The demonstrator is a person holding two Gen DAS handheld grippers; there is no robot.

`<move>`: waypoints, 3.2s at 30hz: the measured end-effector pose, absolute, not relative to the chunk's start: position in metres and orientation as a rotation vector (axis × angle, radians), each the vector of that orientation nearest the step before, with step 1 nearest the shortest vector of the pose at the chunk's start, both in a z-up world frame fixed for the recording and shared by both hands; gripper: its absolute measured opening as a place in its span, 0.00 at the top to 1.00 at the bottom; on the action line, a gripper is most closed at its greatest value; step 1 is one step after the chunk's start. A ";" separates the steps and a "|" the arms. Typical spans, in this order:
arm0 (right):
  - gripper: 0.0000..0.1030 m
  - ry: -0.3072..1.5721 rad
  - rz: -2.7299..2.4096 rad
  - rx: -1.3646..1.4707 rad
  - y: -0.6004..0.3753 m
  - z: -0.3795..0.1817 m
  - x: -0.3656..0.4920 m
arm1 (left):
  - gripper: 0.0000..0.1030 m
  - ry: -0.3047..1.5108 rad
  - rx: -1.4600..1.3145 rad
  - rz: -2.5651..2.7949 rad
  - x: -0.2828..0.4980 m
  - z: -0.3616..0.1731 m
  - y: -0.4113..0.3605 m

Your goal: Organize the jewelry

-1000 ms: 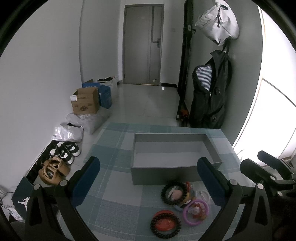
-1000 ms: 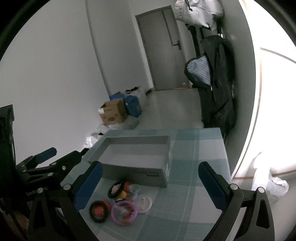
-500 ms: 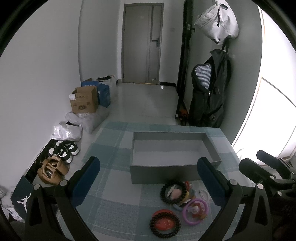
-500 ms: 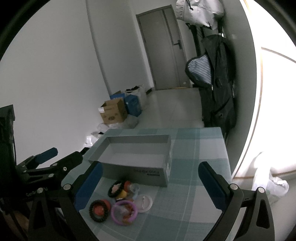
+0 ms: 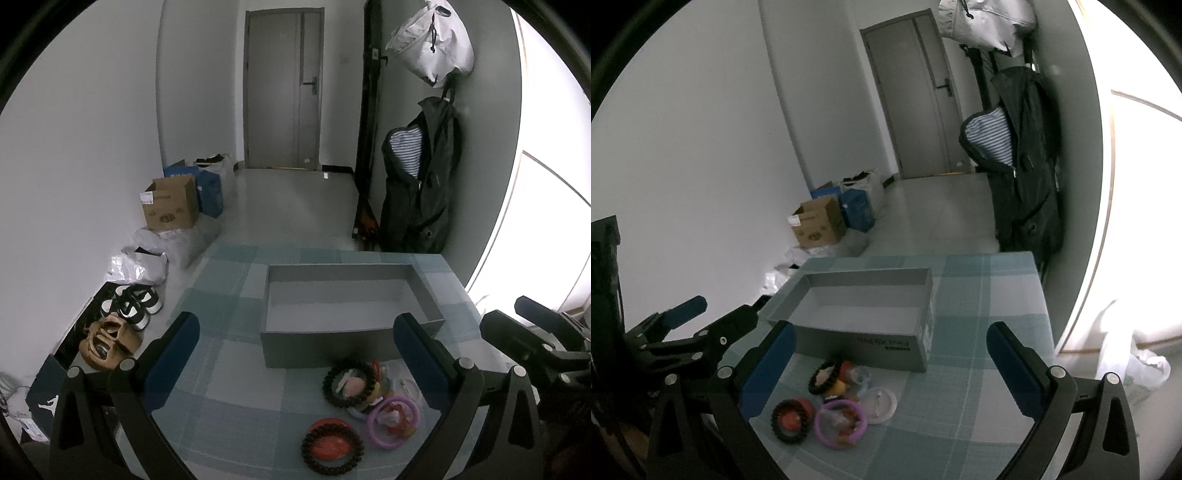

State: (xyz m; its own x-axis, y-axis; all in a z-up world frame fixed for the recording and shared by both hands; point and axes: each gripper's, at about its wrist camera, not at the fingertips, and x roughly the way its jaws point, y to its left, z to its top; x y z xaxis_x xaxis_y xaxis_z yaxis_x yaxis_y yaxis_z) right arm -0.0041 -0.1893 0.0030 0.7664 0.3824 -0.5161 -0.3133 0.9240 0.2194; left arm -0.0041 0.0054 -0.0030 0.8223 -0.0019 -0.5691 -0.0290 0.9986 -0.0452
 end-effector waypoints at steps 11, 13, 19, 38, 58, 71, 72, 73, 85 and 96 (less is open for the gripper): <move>0.00 0.587 0.379 0.122 -0.190 0.003 -0.003 | 0.01 0.619 -0.075 0.005 -0.003 -0.003 0.006; 0.00 0.587 0.379 0.123 -0.190 0.003 -0.003 | 0.01 0.625 -0.081 -0.001 -0.003 -0.004 0.006; 0.00 0.588 0.379 0.125 -0.190 0.003 -0.003 | 0.01 0.642 -0.094 -0.020 -0.002 -0.005 0.007; 0.00 0.602 0.372 0.156 -0.193 0.005 -0.001 | 0.01 0.890 -0.096 -0.140 -0.007 -0.038 0.014; 0.00 0.628 0.386 0.221 -0.206 0.005 0.017 | 0.12 1.072 0.081 -0.212 -0.004 -0.069 -0.011; 0.00 0.633 0.364 0.239 -0.215 0.004 0.019 | 0.62 1.063 0.062 -0.286 -0.011 -0.065 -0.011; 0.00 0.631 0.362 0.237 -0.215 0.005 0.019 | 0.64 1.061 0.044 -0.289 -0.009 -0.063 -0.008; 0.00 0.629 0.361 0.235 -0.215 0.005 0.018 | 0.65 1.057 0.017 -0.293 -0.007 -0.061 -0.004; 0.00 0.654 0.368 0.208 -0.211 0.000 0.016 | 0.66 0.976 -0.202 -0.298 0.003 -0.037 0.028; 0.00 0.898 0.565 0.203 -0.182 -0.041 0.006 | 0.66 0.893 -0.271 -0.266 0.001 -0.020 0.046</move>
State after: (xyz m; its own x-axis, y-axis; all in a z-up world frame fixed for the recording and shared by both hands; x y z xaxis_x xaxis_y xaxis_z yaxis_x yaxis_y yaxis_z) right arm 0.0058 -0.1821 -0.0407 0.4902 0.5436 -0.6813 -0.3787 0.8369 0.3952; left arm 0.0014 0.0462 -0.0195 0.5990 -0.3377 -0.7261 0.1139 0.9334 -0.3402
